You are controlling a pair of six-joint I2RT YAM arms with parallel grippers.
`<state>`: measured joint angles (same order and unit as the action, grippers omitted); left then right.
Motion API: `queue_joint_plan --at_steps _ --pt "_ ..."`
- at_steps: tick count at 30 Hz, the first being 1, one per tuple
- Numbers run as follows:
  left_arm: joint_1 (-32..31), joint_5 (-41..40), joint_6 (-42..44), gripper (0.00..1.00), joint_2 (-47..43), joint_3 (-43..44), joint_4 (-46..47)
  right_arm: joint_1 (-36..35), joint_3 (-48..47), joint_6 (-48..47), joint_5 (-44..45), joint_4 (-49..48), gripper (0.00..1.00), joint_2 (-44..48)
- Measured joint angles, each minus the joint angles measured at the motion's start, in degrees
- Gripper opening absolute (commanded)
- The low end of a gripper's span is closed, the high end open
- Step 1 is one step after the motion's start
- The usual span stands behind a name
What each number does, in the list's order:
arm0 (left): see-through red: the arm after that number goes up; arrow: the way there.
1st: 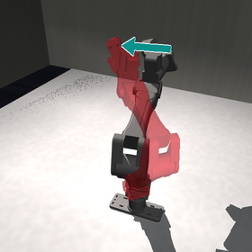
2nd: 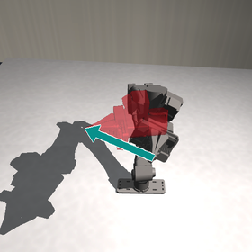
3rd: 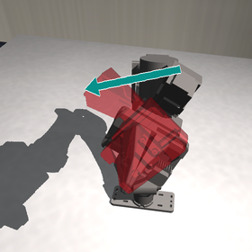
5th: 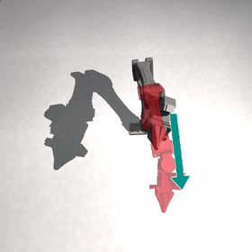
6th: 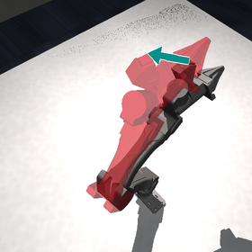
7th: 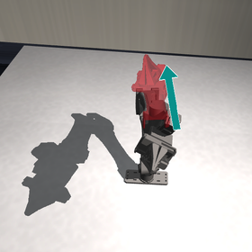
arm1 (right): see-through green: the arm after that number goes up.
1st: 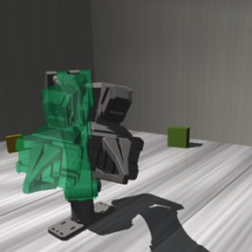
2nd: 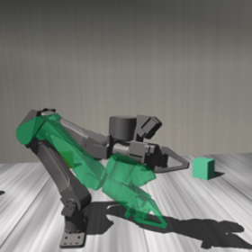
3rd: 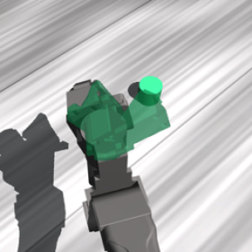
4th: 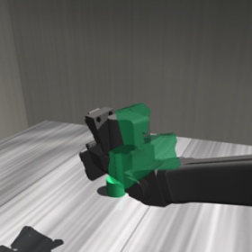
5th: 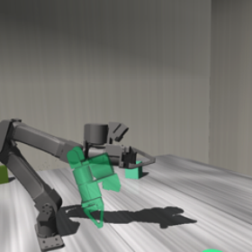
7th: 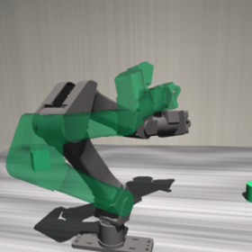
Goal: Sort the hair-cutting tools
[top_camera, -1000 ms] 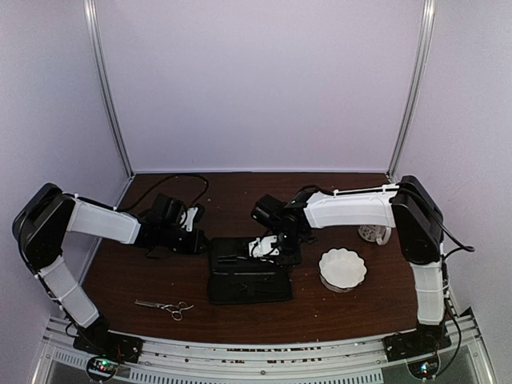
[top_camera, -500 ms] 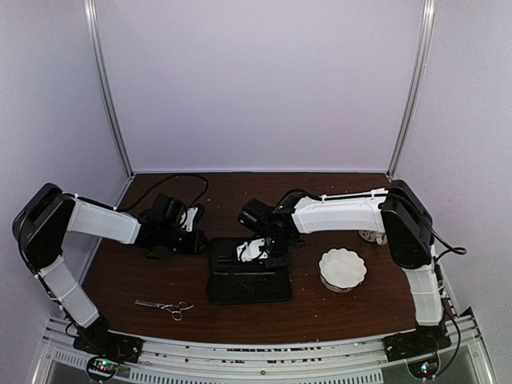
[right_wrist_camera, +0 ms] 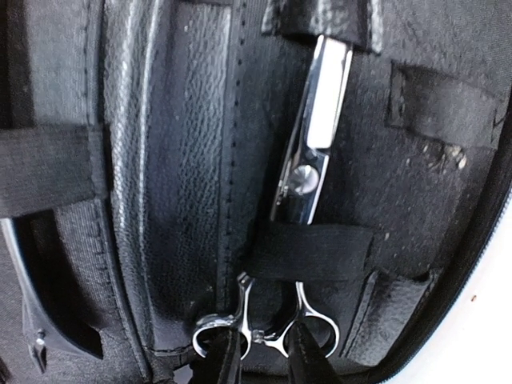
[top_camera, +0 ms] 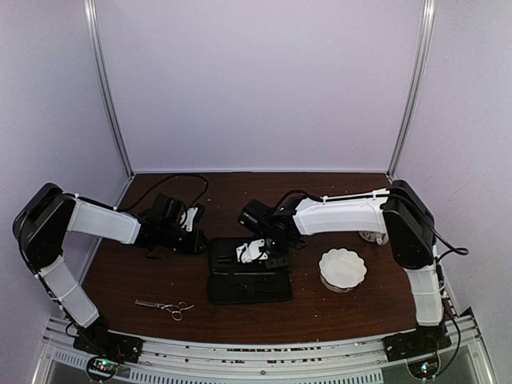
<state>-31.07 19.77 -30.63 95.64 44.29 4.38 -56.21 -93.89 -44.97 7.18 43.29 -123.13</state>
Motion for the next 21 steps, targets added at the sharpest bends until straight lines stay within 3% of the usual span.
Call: queue_joint_plan --at_steps 21 --pt "0.46 1.53 -0.92 0.03 0.04 -0.48 1.25 -1.51 -7.98 3.43 -2.14 2.64 0.25 -3.98"
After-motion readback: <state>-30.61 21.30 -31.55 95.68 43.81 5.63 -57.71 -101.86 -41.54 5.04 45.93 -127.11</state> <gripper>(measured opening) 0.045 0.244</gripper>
